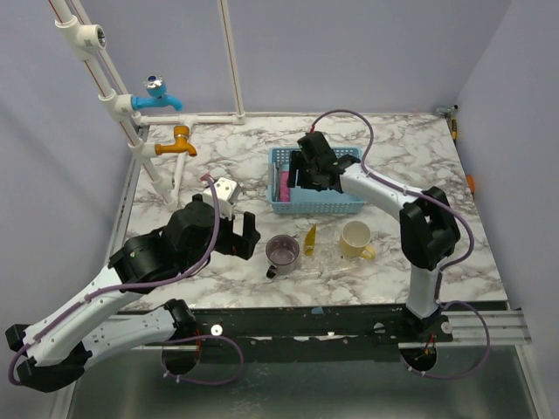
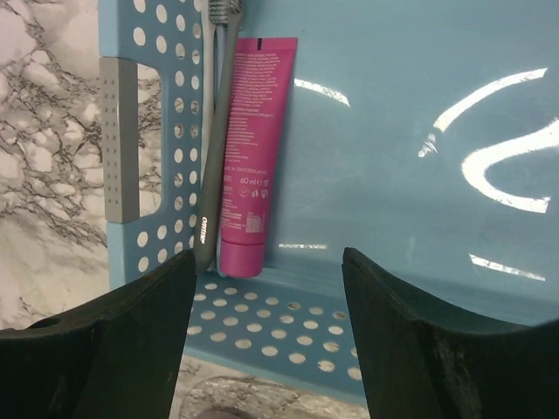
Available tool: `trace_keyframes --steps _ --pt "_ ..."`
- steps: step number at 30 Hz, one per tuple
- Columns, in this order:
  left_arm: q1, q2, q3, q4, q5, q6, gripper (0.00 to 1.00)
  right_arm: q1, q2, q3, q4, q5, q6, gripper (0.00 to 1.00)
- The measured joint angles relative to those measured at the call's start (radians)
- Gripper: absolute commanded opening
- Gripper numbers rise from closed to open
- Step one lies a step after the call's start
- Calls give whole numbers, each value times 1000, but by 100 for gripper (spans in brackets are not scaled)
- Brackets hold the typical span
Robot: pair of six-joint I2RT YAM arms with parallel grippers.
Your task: Prepare toiletry sets of a toothbrush and toothpaste on the tray
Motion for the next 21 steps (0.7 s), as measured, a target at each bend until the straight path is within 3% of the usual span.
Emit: trace_keyframes --steps 10,21 --pt "1 -117 -121 62 1 26 99 0 159 110 0 -32 16 72" --pt "1 -148 -153 77 0 26 99 0 278 173 0 -40 45 70"
